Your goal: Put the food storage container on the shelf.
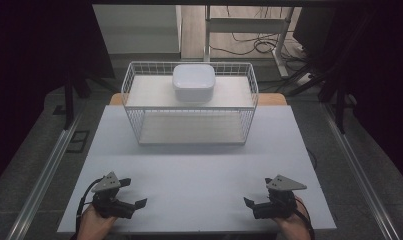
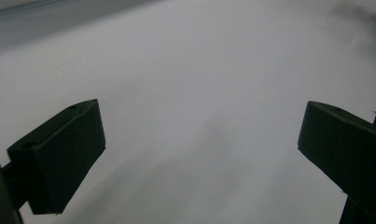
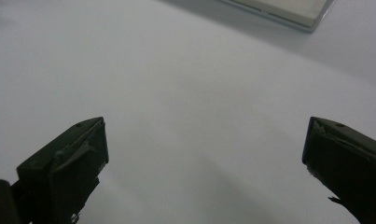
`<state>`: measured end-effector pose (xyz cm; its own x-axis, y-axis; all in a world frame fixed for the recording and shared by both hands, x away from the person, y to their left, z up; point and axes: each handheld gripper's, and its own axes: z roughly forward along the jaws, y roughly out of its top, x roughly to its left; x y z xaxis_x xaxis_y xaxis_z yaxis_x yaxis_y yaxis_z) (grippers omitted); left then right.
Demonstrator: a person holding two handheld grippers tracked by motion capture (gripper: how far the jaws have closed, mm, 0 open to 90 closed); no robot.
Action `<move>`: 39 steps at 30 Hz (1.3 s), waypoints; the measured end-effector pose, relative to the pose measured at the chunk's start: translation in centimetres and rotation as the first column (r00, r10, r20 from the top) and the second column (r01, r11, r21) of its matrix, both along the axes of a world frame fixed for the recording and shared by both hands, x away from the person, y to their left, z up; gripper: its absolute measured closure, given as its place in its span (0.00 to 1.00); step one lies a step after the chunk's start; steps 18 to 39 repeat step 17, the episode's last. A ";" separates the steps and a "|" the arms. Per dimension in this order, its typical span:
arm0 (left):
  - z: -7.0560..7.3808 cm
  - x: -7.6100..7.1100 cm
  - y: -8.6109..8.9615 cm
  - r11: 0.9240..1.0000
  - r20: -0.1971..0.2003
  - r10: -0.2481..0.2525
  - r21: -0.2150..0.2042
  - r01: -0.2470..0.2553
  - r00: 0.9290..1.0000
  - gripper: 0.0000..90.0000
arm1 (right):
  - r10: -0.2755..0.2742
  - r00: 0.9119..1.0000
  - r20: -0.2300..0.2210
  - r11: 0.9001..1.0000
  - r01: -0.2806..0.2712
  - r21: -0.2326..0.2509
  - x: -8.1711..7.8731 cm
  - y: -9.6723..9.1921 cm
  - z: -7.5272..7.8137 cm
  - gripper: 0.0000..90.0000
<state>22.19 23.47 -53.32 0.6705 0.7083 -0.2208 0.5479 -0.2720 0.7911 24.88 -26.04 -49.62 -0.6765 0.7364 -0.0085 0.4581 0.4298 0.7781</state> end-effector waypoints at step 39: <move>-0.7 0.1 0.2 1.000 -0.060 -0.001 -0.024 0.000 0.998 0.00 | -0.046 0.994 -0.104 0.998 0.041 -0.050 -0.4 -1.2 -1.4 0.00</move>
